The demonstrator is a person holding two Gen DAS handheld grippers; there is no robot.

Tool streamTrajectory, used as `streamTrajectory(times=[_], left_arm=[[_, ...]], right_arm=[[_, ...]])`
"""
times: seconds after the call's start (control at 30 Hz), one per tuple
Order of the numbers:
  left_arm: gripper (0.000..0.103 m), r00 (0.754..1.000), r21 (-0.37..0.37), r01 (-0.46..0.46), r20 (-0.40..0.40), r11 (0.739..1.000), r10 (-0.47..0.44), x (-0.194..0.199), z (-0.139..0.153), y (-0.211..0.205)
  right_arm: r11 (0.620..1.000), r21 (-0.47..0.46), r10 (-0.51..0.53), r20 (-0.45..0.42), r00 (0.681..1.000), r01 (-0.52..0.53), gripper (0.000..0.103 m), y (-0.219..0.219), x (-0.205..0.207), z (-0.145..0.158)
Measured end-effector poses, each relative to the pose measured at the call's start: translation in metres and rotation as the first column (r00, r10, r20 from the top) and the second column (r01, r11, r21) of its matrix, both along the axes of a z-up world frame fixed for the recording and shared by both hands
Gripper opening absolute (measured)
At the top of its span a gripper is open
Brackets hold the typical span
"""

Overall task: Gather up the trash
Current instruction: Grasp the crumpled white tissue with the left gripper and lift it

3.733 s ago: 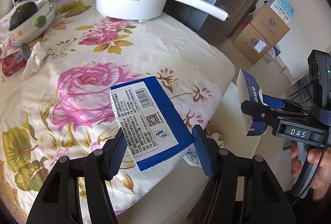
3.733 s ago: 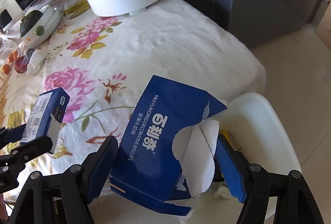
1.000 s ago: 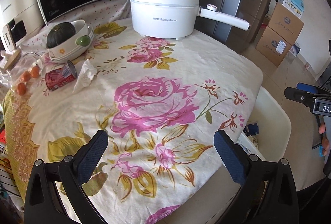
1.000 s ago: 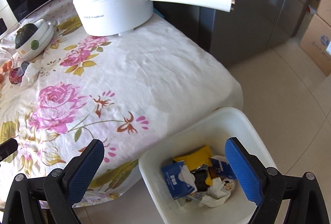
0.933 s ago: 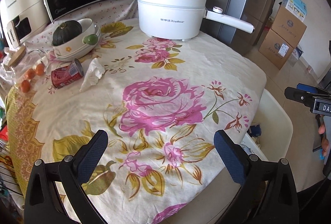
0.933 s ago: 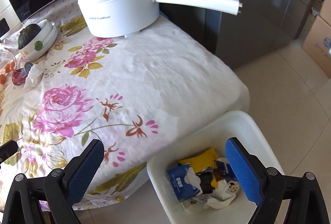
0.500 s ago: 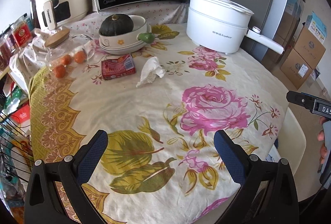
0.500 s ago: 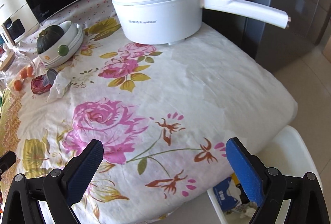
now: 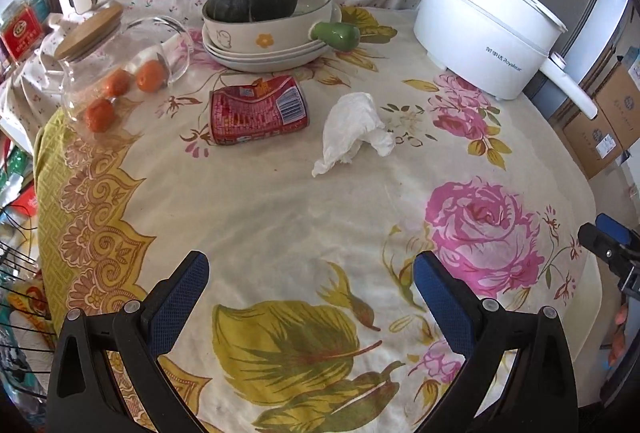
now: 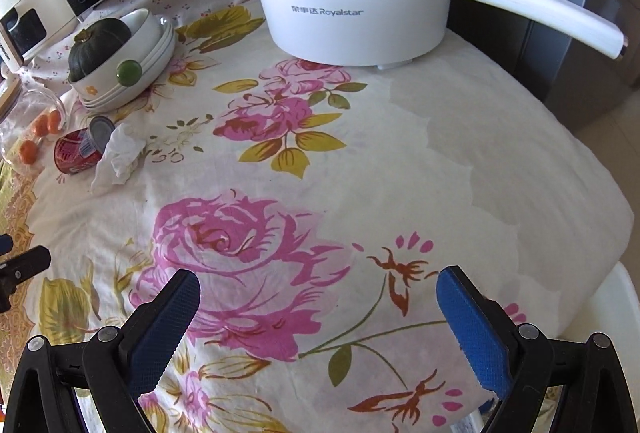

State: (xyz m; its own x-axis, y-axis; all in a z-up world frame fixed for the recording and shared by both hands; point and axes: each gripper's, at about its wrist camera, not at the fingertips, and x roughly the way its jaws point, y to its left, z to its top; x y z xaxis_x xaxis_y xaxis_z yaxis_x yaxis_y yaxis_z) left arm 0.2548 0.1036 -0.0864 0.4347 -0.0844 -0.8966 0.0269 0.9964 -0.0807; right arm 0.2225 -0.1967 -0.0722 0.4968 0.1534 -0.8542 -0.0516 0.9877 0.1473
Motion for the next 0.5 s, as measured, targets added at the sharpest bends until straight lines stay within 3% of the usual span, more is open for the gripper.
streamTrajectory(times=[0.13,0.27,0.4,0.5], left_arm=[[0.1,1.0,-0.074,-0.022,0.012,0.997,0.023,0.041,-0.007,-0.007],[0.088,0.998,-0.119,-0.056,0.001,0.991,0.056,0.077,-0.019,-0.013],[0.079,0.997,-0.11,-0.076,-0.002,0.991,0.076,0.099,-0.033,-0.019],[0.058,0.996,-0.112,-0.087,-0.014,0.99,0.086,0.108,-0.045,-0.02]], right_arm=[[1.0,-0.012,-0.025,-0.017,1.0,0.025,0.098,-0.013,0.011,-0.007],[0.999,-0.01,-0.048,-0.031,0.998,0.048,0.098,-0.027,0.018,-0.011],[0.999,-0.014,-0.047,-0.043,0.998,0.046,0.098,-0.034,0.022,-0.014],[0.999,-0.022,-0.045,-0.036,0.998,0.044,0.098,-0.036,0.023,-0.012]])
